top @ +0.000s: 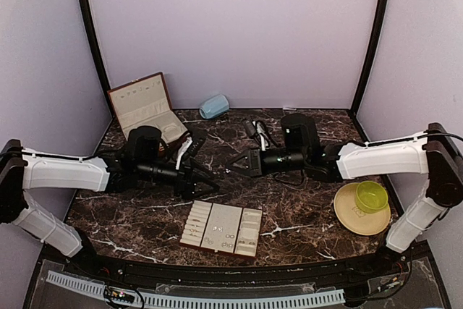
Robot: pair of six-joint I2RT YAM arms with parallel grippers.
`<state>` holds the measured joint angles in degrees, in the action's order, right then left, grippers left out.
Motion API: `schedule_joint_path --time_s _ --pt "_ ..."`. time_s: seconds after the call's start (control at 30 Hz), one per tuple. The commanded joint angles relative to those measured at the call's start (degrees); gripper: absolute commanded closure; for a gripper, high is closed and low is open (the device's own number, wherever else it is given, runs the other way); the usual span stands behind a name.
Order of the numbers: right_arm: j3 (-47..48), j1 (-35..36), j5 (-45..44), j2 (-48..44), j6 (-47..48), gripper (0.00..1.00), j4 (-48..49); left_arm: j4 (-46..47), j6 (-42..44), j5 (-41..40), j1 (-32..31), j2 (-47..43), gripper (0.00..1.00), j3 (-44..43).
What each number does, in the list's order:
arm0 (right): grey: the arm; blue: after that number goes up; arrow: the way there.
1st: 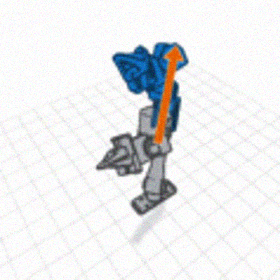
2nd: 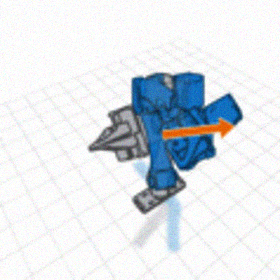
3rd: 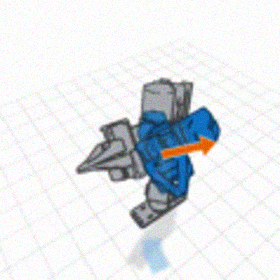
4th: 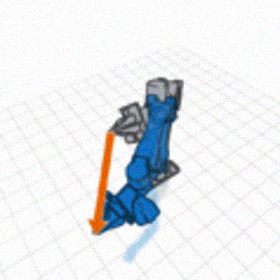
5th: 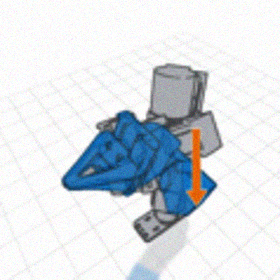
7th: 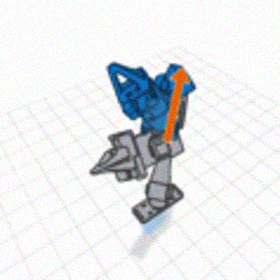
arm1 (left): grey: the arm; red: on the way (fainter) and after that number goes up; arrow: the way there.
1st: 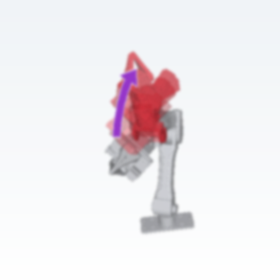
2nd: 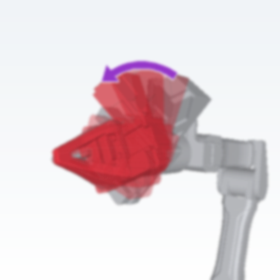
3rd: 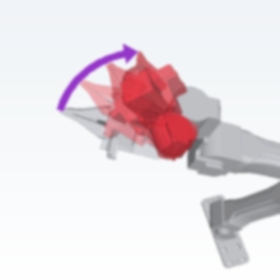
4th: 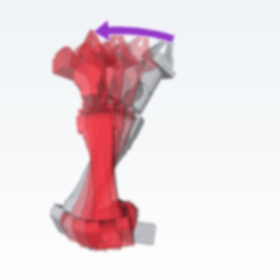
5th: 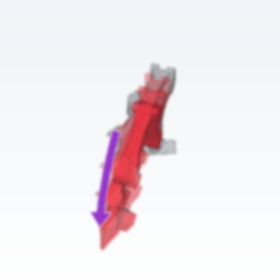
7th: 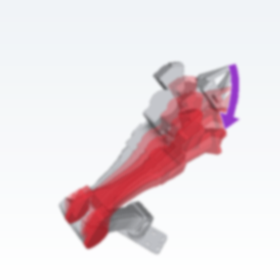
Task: Organize the mixed jewelry
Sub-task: Pick up the earring from the center of the board, then pass from the right arm to the left
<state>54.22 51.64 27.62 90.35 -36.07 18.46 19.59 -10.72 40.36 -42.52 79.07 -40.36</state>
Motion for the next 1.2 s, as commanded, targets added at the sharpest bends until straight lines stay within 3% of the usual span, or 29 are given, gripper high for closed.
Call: schedule_joint_path --time_s 0.0,0.33,1.17 --pt "0.91 1.16 3.28 -0.56 0.45 1.00 3.68 8.04 -3.00 2.56 -1.22 1.84 0.38 -0.40" --pt "-0.91 1.45 3.74 -1.64 -1.91 1.00 7.42 22.20 -12.45 1.11 -1.98 1.81 0.60 5.36" --pt "-0.55 2.05 5.86 -1.14 -2.20 1.00 7.57 26.86 -16.22 -0.65 -2.47 3.01 0.80 5.67"
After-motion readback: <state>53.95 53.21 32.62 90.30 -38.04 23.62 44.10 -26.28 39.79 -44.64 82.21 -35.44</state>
